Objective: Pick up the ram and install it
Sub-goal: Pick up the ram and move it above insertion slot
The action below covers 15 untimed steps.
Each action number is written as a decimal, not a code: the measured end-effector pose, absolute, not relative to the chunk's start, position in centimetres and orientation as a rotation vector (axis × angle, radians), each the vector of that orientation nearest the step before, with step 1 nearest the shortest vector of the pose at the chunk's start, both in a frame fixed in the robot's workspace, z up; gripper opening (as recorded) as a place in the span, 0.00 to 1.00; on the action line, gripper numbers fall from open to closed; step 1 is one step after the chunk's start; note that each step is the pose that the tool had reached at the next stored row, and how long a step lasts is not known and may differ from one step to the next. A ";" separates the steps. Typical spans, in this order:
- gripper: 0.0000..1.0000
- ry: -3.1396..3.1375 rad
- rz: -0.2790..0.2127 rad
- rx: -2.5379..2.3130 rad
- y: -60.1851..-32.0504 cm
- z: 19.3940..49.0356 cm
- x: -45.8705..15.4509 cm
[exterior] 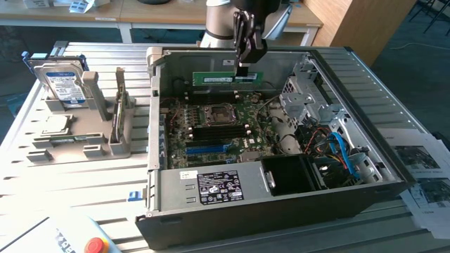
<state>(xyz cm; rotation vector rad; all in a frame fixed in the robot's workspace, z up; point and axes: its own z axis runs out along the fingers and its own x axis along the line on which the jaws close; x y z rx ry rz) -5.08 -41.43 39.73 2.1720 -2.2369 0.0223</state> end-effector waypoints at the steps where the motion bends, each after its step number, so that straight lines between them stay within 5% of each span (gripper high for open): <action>1: 0.12 -2.237 0.022 2.172 -41.3 39.7 -5.0; 15: 0.12 -2.237 0.024 2.173 -39.2 39.5 -4.6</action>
